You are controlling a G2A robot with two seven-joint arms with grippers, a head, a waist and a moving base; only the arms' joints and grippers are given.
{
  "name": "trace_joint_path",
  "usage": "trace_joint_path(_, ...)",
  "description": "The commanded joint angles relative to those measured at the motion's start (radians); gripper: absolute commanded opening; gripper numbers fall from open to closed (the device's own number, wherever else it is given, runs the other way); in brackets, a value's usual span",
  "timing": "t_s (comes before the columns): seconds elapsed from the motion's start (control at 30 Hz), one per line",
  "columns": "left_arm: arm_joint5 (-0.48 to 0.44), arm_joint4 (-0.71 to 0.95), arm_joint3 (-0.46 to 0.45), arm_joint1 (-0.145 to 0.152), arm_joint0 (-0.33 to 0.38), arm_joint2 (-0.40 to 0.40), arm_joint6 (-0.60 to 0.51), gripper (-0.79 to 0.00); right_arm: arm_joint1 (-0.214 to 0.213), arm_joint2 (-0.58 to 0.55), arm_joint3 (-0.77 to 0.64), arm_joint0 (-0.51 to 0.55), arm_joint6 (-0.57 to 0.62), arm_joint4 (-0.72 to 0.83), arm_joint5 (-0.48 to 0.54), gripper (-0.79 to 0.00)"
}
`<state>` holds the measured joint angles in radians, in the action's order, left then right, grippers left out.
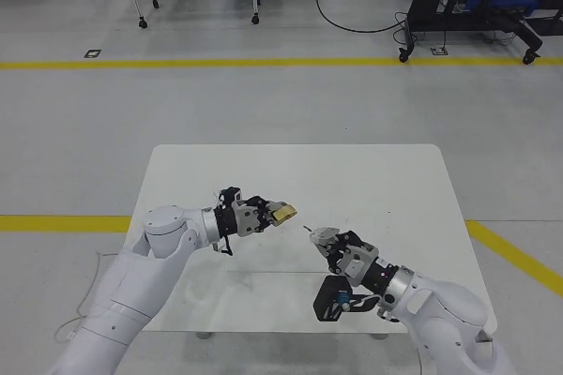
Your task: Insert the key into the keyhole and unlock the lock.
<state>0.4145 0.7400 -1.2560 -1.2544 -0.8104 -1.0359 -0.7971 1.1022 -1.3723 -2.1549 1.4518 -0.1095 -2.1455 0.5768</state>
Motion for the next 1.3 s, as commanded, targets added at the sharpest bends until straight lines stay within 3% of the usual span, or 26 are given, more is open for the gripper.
trace_joint_path(0.0, 0.021, 0.0, -0.01, 0.0, -0.006, -0.001, 0.029, -0.785, -0.005, -0.002, 0.001, -0.018, 0.036, -0.052, 0.08, -0.785)
trace_joint_path(0.23, 0.129, -0.041, 0.026, -0.001, 0.013, 0.019, 0.094, -0.785, -0.009, 0.056, 0.026, -0.087, 0.08, -0.123, 0.178, -0.785)
trace_joint_path(0.43, 0.188, -0.02, 0.088, -0.013, 0.059, 0.062, 0.028, -0.785, 0.002, 0.158, 0.053, -0.154, 0.187, -0.17, 0.21, -0.785)
trace_joint_path(0.77, 0.174, -0.011, 0.186, -0.035, 0.12, 0.111, -0.007, -0.785, 0.019, 0.242, 0.097, -0.224, 0.288, -0.155, 0.25, -0.785)
trace_joint_path(1.27, 0.169, -0.028, 0.207, -0.044, 0.138, 0.126, -0.008, -0.785, 0.029, 0.296, 0.123, -0.272, 0.347, -0.159, 0.288, -0.785)
